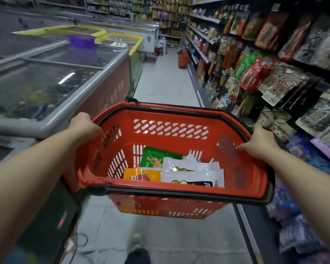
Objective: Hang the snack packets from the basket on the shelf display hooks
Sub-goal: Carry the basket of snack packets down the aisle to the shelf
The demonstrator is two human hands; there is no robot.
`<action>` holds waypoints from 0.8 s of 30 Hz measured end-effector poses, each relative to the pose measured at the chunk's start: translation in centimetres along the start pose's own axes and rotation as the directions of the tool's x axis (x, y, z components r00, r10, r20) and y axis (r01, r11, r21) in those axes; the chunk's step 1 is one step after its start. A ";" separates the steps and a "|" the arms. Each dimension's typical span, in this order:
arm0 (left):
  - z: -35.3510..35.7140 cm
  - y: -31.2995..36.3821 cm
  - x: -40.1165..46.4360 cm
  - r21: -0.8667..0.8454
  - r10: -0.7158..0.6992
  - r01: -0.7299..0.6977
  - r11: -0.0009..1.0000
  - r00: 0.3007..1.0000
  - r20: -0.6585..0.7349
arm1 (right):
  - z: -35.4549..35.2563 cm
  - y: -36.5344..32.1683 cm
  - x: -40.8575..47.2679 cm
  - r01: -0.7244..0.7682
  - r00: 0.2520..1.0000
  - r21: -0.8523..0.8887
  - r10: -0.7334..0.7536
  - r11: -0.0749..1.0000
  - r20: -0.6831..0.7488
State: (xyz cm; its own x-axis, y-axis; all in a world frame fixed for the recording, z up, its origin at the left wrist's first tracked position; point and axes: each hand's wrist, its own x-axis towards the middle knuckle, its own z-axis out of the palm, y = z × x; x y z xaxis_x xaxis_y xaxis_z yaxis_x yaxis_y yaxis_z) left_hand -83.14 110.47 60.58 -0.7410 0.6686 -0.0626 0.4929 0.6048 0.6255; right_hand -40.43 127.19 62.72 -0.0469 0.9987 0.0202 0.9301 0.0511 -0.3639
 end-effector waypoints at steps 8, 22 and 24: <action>5.1 8.9 25.3 -0.004 0.031 -0.031 1.000 0.997 0.071 | 3.7 -8.9 21.5 -0.095 0.995 -0.029 0.095 0.995 0.019; 11.9 27.2 63.1 -0.031 0.030 -0.030 0.999 1.000 -0.009 | 8.4 -24.5 63.8 -0.064 0.997 0.024 0.063 0.998 0.049; 12.9 30.1 68.7 -0.025 0.041 -0.042 0.999 0.999 -0.009 | 8.9 -26.5 70.1 -0.063 0.997 0.015 0.062 0.998 0.055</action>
State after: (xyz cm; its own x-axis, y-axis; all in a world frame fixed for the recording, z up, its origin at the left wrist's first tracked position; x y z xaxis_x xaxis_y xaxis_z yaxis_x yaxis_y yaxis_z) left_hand -113.29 180.18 65.12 -0.7242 0.6890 -0.0295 0.5118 0.5656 0.6467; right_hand -71.58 195.84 65.52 -0.0089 0.9985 -0.0533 0.9255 -0.0119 -0.3785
